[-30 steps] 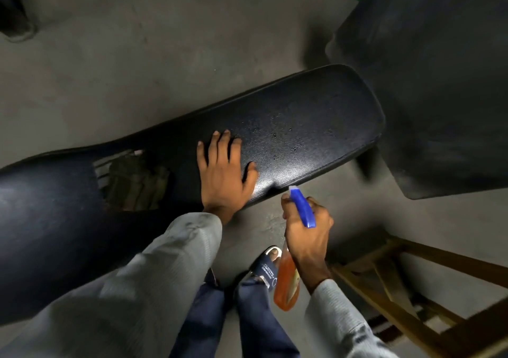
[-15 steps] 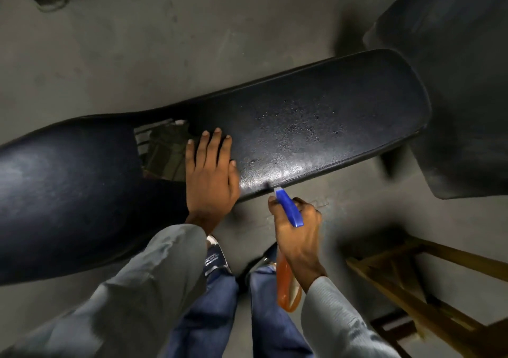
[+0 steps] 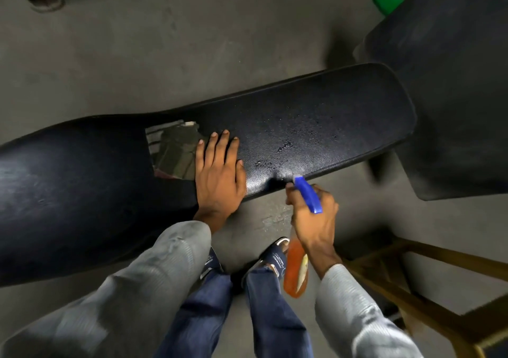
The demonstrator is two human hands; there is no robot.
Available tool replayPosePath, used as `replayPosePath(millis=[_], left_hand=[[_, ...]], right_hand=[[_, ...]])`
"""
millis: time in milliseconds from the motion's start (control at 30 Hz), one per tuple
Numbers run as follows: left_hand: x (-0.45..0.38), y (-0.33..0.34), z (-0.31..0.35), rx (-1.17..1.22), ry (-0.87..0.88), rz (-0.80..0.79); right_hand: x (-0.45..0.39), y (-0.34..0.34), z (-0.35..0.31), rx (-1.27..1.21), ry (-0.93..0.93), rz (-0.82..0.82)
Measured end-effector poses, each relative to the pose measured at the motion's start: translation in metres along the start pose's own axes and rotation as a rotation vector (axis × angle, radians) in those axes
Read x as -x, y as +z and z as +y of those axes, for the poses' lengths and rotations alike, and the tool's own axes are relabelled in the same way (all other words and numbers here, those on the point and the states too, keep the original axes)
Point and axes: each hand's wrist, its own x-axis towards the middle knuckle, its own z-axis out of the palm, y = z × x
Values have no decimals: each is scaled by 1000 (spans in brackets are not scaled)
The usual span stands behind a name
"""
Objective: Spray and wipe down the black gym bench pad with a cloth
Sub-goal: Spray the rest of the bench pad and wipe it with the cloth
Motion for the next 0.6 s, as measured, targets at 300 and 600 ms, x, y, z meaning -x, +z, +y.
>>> replayPosePath(millis=[300,600], left_hand=[[54,-46,2,372,56,-12],[125,-97,6,371,-50,127]], right_hand=[[17,40,-52,-85,-104,0],[72,94,-124,-247,-277,-239]])
